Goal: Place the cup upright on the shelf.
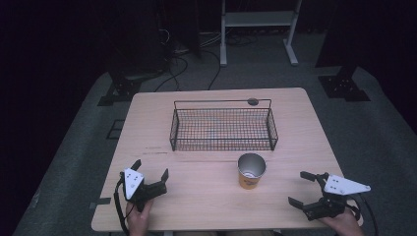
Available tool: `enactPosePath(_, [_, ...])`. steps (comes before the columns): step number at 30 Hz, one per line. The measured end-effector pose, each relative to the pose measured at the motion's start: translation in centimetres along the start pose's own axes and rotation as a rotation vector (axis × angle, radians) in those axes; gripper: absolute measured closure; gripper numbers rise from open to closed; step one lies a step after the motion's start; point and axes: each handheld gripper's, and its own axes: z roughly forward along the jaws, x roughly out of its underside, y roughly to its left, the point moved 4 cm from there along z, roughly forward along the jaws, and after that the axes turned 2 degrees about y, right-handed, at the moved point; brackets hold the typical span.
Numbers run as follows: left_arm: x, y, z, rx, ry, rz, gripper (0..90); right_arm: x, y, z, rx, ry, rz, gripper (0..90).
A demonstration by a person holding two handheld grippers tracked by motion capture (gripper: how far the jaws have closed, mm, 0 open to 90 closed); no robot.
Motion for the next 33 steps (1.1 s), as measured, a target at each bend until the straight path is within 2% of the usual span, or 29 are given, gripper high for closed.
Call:
enactPosePath(7, [0.0, 0.0, 0.0, 0.006, 0.001, -0.005, 0.0, 0.2, 0.4, 1.0, -0.021, 0.03, -0.003, 1.1])
enactPosePath(11, [0.0, 0.0, -0.1, 0.002, -0.003, 0.004, 0.0, -0.3, 0.9, 1.4, -0.032, 0.029, -0.009, 1.0])
enactPosePath(15, [0.0, 0.1, -0.1, 0.007, -0.008, -0.004, 0.0, -0.7, 1.4, 2.0, -0.044, 0.035, -0.022, 1.0])
enactPosePath(33, [0.0, 0.0, -0.1, 0.0, -0.003, 0.005, 0.0, -2.1, 1.5, 3.8, -0.067, 0.038, -0.016, 1.0])
